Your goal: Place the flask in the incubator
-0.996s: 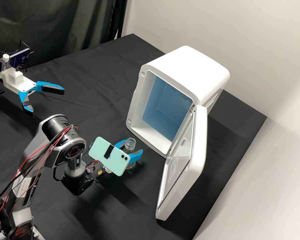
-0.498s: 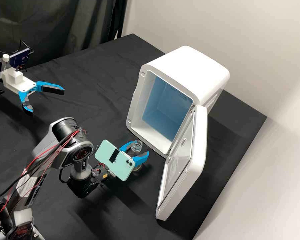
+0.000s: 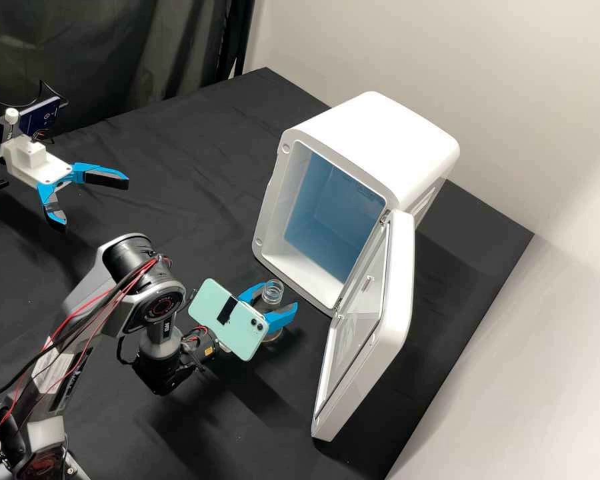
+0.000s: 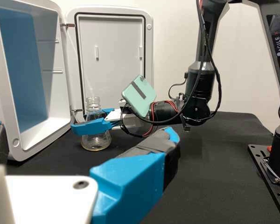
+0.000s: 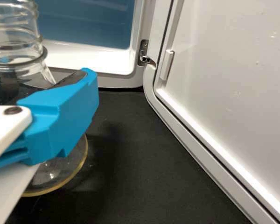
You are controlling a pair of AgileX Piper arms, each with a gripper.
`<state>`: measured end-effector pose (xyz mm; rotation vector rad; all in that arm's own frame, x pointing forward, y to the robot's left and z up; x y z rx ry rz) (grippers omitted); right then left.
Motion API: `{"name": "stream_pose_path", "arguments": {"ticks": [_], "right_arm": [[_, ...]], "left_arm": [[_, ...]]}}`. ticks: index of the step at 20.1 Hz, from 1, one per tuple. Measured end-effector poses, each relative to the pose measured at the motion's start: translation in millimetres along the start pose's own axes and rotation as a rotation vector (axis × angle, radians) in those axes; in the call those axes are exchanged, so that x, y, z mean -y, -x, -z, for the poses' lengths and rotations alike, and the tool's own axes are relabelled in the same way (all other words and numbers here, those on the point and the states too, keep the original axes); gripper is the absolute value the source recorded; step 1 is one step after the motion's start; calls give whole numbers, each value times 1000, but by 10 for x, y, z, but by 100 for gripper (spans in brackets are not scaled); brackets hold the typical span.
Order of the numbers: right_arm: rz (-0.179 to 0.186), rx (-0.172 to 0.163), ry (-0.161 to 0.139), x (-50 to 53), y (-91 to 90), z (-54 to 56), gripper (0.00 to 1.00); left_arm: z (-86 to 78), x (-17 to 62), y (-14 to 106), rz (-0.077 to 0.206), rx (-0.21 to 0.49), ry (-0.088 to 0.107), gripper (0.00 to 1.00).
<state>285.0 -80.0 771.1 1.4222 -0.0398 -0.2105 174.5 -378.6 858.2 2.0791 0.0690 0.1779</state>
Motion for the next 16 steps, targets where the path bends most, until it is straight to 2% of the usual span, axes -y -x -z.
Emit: {"name": "stream_pose_path", "arguments": {"ticks": [2, 7, 13, 16], "right_arm": [[5, -16, 5, -3, 36, 75, 0], [49, -26, 16, 19, 120, 192, 0], [71, -30, 16, 32, 156, 243, 0], [69, -40, 20, 18, 161, 272, 0]], "left_arm": [[0, 0, 0, 0, 0, 0, 100], [0, 0, 0, 0, 0, 0, 100], [0, 0, 0, 0, 0, 0, 100], [0, 0, 0, 0, 0, 0, 100]]}}
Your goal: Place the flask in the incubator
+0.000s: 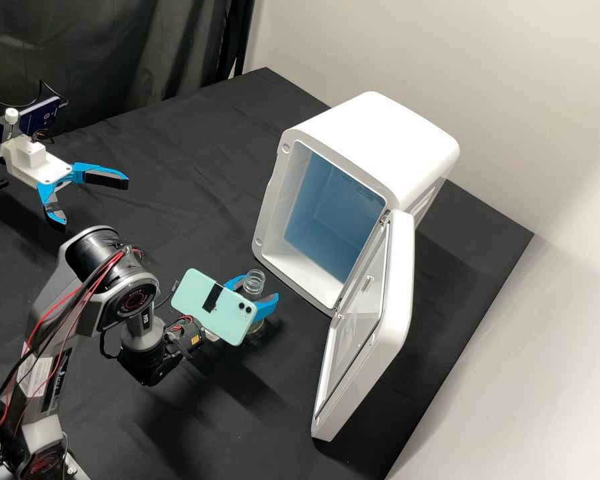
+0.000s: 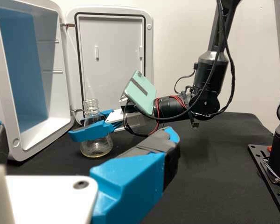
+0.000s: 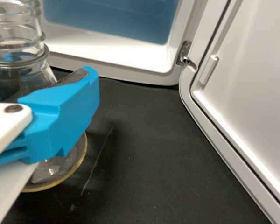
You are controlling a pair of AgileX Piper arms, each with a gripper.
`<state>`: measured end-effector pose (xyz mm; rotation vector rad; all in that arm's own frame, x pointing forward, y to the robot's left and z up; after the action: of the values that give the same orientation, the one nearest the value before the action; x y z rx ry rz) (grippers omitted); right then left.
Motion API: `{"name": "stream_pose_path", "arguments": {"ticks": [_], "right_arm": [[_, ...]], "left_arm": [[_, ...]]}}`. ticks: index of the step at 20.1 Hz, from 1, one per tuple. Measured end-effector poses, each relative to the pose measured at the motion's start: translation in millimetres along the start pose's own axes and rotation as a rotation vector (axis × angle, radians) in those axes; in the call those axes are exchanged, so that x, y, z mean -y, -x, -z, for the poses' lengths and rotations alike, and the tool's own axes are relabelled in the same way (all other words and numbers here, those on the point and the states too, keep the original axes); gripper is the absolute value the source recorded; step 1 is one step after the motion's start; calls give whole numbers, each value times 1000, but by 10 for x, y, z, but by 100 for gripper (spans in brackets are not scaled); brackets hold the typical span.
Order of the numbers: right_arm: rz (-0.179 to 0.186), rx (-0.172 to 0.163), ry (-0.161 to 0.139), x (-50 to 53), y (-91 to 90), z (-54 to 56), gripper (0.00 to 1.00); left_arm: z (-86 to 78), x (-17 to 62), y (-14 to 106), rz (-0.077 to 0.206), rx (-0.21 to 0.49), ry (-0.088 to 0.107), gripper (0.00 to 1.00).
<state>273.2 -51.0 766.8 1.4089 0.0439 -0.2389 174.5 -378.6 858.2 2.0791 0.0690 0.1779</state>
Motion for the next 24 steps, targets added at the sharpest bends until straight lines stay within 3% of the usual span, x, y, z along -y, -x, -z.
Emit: {"name": "stream_pose_path", "arguments": {"ticks": [4, 6, 8, 12, 18, 24], "right_arm": [[-3, 1, -1, -24, 11, 0, 0], [-13, -3, -26, -89, 75, -15, 0], [-55, 6, -51, -207, 152, -38, 0], [-135, -17, -106, -451, 358, -42, 0], [-231, -51, -146, -696, 603, -21, 0], [-222, -74, -149, -703, 636, 5, 0]], "left_arm": [[0, 0, 0, 0, 0, 0, 100], [-7, 2, -2, 1, 4, 0, 100], [-7, 2, -2, 1, 4, 0, 100], [-7, 2, -2, 1, 4, 0, 100], [-7, 2, -2, 1, 4, 0, 100], [-7, 2, -2, 1, 4, 0, 100]]}}
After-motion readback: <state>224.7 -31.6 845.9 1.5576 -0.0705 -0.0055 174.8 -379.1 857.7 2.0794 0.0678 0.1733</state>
